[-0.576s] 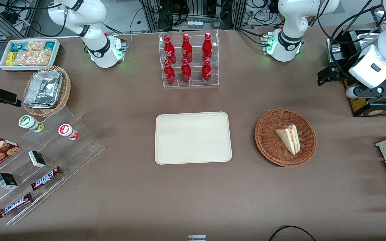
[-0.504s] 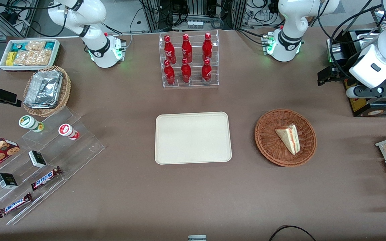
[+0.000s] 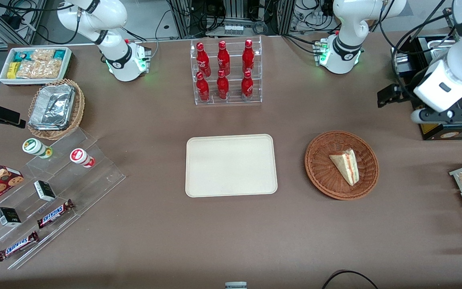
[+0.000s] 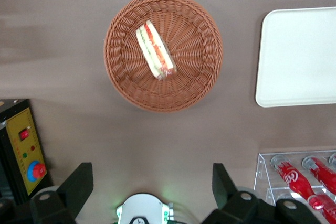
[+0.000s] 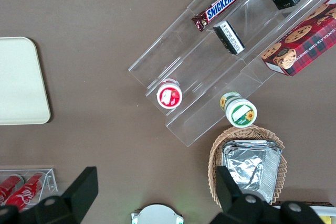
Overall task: Place sandwich from basket to tray
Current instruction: 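Move the left gripper over the wicker basket holding the sandwich, then lower the open left gripper and close it on the wrapped sandwich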
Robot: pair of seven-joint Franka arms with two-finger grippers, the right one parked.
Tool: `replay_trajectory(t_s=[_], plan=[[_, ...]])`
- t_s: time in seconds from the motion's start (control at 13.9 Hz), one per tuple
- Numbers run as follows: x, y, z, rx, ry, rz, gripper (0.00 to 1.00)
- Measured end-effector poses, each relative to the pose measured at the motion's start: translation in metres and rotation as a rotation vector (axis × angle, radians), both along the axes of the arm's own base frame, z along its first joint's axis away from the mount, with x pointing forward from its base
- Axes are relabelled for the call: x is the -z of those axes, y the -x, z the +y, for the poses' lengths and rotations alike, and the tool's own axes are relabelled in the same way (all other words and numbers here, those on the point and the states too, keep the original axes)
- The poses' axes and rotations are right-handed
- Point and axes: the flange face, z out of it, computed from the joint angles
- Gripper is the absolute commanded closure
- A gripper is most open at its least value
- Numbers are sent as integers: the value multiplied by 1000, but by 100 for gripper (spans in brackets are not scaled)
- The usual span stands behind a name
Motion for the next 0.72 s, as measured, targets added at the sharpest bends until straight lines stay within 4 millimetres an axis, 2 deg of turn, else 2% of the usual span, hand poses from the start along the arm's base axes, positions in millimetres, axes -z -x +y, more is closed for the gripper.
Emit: replay_trajectory(t_s=[0.14,0.36,0.58,0.72], plan=[[28,-8,-1,-2,2,-4,0],[81,-16,-1,-10,3,-15,0],[136,-15,1,-18,5,-36,0],[164,-12,2,-21,6,-56,0]])
